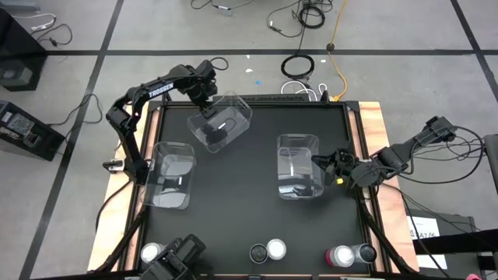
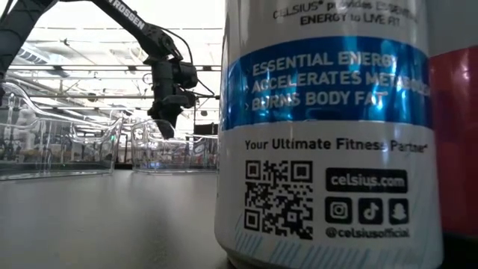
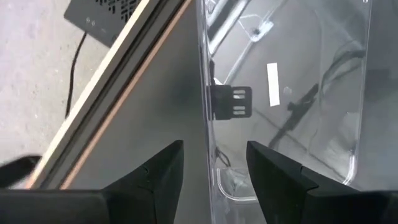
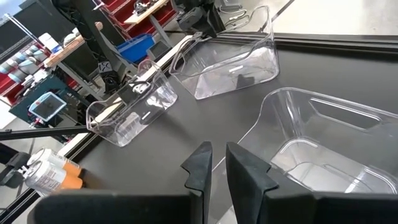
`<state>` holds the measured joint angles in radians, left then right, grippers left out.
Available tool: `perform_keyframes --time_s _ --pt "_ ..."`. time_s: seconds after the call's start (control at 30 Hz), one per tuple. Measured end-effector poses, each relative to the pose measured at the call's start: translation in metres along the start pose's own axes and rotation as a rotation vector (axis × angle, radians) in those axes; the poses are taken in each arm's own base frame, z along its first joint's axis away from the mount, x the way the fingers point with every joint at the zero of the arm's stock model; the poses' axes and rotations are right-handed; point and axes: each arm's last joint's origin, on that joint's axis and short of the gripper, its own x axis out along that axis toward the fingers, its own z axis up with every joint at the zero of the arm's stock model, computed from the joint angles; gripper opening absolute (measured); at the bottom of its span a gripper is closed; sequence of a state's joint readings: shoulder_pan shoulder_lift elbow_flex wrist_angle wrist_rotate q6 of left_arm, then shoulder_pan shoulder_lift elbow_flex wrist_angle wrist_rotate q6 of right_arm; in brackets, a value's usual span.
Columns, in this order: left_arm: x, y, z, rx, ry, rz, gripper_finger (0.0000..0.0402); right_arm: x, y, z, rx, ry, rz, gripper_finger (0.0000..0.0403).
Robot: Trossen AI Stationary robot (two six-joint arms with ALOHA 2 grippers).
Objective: Sort soda cans
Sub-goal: Move the top left transparent bin to the center of the table
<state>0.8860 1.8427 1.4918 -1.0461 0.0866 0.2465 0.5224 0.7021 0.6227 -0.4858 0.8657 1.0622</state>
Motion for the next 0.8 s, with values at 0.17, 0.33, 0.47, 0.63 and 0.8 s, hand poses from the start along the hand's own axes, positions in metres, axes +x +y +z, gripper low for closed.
perform_keyframes --time_s 0.17,0.33,0.47,0.63,0.8 --pt "-0.012 0.000 0.000 -0.116 0.038 0.029 0.0184 0.000 0.001 0.000 0.000 0.001 0.000 0.0038" --pt "-0.017 -0.002 0.002 -0.255 0.024 0.020 0.0184 0.001 0.001 -0.001 -0.012 0.002 -0.001 0.0038" --pt "-0.017 -0.006 0.004 -0.301 0.012 -0.001 0.0184 0.001 0.001 -0.001 -0.027 0.002 -0.001 0.0038" --pt "-0.017 -0.013 0.010 -0.334 -0.027 0.005 0.0184 0.001 0.001 -0.001 -0.049 0.004 -0.001 0.0038" --pt "-0.008 -0.014 0.016 -0.351 -0.040 0.012 0.0184 0.001 0.001 -0.001 -0.056 0.005 0.000 0.0038"
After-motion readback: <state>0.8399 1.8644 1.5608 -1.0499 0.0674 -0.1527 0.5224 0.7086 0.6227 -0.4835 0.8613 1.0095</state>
